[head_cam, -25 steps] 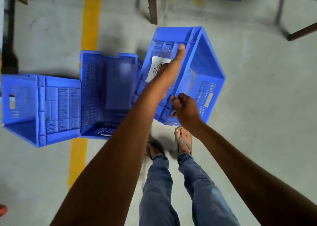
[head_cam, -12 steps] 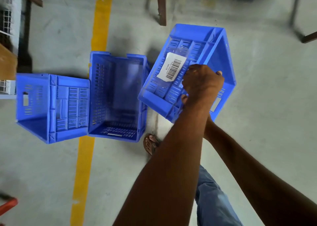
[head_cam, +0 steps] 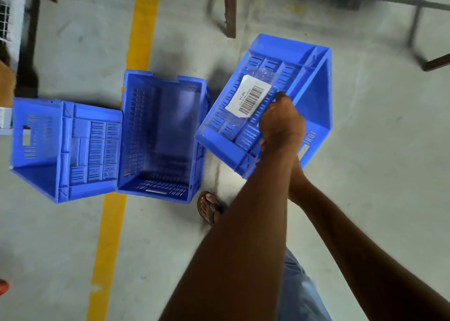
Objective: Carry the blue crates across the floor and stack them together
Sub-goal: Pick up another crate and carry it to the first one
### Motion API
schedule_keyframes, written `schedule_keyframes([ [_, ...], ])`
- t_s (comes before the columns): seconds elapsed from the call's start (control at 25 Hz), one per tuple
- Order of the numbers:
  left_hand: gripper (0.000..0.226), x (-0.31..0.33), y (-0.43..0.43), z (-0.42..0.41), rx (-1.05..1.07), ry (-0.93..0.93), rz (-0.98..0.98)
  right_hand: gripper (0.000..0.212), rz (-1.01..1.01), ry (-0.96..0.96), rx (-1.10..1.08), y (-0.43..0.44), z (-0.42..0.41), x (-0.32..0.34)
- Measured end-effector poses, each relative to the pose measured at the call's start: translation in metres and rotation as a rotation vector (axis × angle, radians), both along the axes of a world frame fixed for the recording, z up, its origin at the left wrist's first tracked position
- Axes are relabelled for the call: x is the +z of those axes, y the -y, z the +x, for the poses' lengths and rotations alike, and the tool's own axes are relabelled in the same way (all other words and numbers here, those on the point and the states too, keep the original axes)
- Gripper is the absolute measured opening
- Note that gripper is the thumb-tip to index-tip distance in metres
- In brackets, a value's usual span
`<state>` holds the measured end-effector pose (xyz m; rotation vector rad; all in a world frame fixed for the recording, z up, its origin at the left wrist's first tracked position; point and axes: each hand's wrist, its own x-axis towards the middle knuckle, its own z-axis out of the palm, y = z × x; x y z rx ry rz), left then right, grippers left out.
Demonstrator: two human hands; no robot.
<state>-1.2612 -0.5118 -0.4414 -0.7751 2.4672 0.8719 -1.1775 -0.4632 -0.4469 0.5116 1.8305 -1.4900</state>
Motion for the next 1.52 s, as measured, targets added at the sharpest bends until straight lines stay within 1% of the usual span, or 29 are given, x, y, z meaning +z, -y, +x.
schedule_keyframes([
  [0.08,0.035,-0.011,0.013,0.005,-0.010,-0.051,-0.032,0.011,0.102,-0.043,0.062,0.010,-0.002,0.001],
  [0.16,0.034,-0.023,0.029,0.002,0.021,-0.049,-0.018,0.015,0.089,-0.091,0.098,0.022,-0.005,0.002],
  [0.24,0.030,-0.037,0.056,-0.006,0.126,-0.011,0.115,0.029,-0.017,-0.056,0.109,0.031,-0.009,-0.003],
  [0.32,0.022,-0.049,0.088,-0.011,0.282,0.010,0.300,0.029,-0.087,0.030,0.064,0.037,-0.011,-0.015],
  [0.4,0.021,-0.061,0.122,-0.005,0.399,0.069,0.368,0.037,-0.093,0.089,-0.026,0.039,-0.012,-0.030],
  [0.48,0.026,-0.075,0.150,0.009,0.480,0.108,0.378,0.039,-0.086,0.112,-0.082,0.037,-0.008,-0.048],
  [0.56,0.030,-0.089,0.172,0.030,0.564,0.107,0.331,0.041,-0.089,0.132,-0.136,0.033,-0.002,-0.069],
  [0.64,0.024,-0.098,0.183,0.052,0.643,0.100,0.275,0.043,-0.110,0.157,-0.188,0.029,0.004,-0.085],
  [0.72,0.015,-0.105,0.186,0.067,0.683,0.087,0.224,0.039,-0.087,0.177,-0.224,0.025,0.012,-0.100],
  [0.76,0.016,-0.109,0.186,0.070,0.682,0.080,0.176,0.035,-0.034,0.164,-0.235,0.022,0.015,-0.108],
  [0.8,0.022,-0.112,0.186,0.071,0.668,0.067,0.110,0.033,0.053,0.130,-0.232,0.018,0.018,-0.117],
  [0.84,0.031,-0.116,0.185,0.071,0.642,0.056,0.026,0.031,0.168,0.079,-0.208,0.013,0.019,-0.125],
  [0.92,0.040,-0.122,0.182,0.072,0.601,0.033,-0.129,0.032,0.388,-0.006,-0.163,-0.003,0.015,-0.143],
  [1.08,0.047,-0.129,0.179,0.075,0.565,-0.023,-0.296,0.033,0.557,0.002,-0.291,-0.047,-0.011,-0.188],
  [1.2,0.049,-0.134,0.180,0.075,0.549,-0.056,-0.339,0.044,0.661,0.021,-0.398,-0.084,-0.032,-0.218],
  [1.28,0.049,-0.135,0.179,0.076,0.536,-0.089,-0.366,0.052,0.692,0.071,-0.379,-0.105,-0.039,-0.236],
  [1.36,0.049,-0.137,0.176,0.077,0.511,-0.113,-0.407,0.056,0.707,0.115,-0.299,-0.118,-0.039,-0.250],
  [1.44,0.049,-0.136,0.174,0.076,0.510,-0.127,-0.423,0.052,0.700,0.133,-0.206,-0.120,-0.038,-0.260],
  [1.52,0.049,-0.134,0.173,0.075,0.528,-0.139,-0.407,0.043,0.628,0.150,-0.221,-0.117,-0.041,-0.266],
])
